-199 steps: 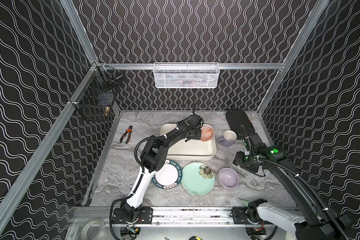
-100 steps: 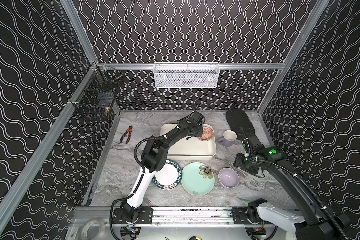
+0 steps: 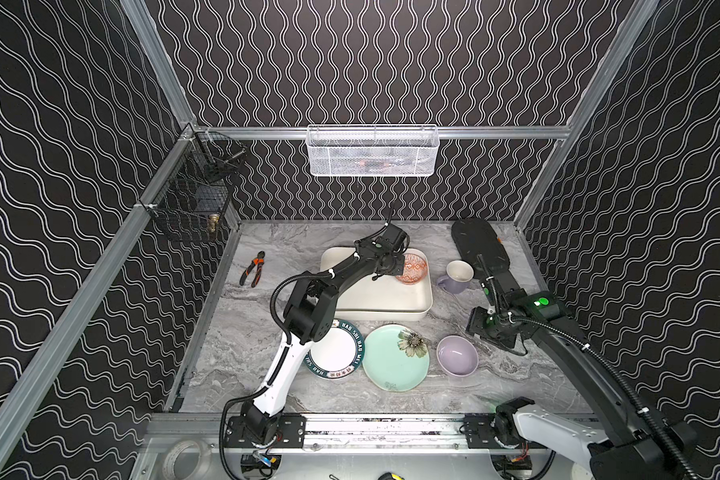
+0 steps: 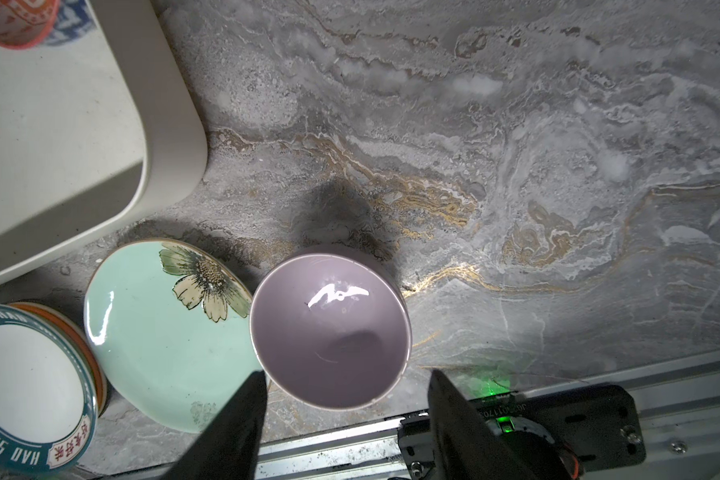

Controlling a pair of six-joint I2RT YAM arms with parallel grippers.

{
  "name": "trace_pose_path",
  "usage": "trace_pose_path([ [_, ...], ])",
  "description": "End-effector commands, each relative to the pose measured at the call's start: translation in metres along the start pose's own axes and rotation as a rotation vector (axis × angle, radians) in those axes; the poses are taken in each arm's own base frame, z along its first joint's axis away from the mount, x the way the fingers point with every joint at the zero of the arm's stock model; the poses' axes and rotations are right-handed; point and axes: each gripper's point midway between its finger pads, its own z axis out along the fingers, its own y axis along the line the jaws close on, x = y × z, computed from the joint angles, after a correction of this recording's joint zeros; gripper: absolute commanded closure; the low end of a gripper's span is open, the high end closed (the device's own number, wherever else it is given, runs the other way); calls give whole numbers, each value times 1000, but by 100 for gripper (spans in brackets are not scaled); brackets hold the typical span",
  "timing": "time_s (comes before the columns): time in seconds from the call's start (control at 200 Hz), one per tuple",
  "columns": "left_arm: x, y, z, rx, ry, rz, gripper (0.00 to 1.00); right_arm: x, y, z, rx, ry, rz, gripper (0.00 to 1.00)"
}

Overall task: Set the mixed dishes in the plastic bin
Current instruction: 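Reach the left gripper to the binned bowl while the right nears the lilac bowl, then grasp the lilac bowl rim with the right gripper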

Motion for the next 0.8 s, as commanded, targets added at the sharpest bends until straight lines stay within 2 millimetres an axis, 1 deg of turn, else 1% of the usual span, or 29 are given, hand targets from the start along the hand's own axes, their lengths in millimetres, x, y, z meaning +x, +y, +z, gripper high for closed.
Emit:
trace_pose_path([
  [0.0, -4, -3, -3, 11, -9, -2, 87, 3, -5, -1, 16, 1, 24, 37],
  [0.05, -5, -3, -4, 11, -10, 2, 89, 3, -5, -1, 17, 0, 26, 37],
  [0.175, -4, -1, -5, 3, -6, 9, 89, 5, -7, -1, 17, 0, 31, 36],
  [0.32, -6, 2, -8, -7, -13, 5, 86, 7, -8, 1, 17, 5, 36, 36],
  [0.345, -7, 3, -9, -8, -13, 4, 85, 8, -8, 1, 16, 6, 36, 36],
  [0.37, -7, 3, -9, -6, -12, 4, 81, 8, -8, 1, 16, 7, 38, 36],
  [0.41, -7, 4, -8, -3, -11, 2, 69, 8, -8, 1, 13, 6, 41, 36],
  [0.425, -7, 4, -9, -3, -9, 2, 66, 8, -7, 1, 10, 7, 40, 36],
  [0.485, -7, 5, -9, -3, -10, 3, 64, 9, -7, 0, 9, 7, 42, 36],
  [0.5, -8, 6, -9, -3, -11, 5, 63, 14, -12, 6, 26, 24, 43, 36],
  [0.525, -8, 5, -10, 1, -13, 5, 62, 15, -14, 8, 31, 28, 45, 36],
  [0.566, -9, 5, -12, 5, -18, 9, 58, 18, -15, 10, 37, 36, 46, 36],
  [0.626, -12, 4, -16, 9, -31, 10, 50, 23, -19, 15, 47, 56, 51, 36],
  [0.796, -23, -2, -37, 38, -65, 21, 41, 43, -29, 29, 77, 131, 79, 36],
])
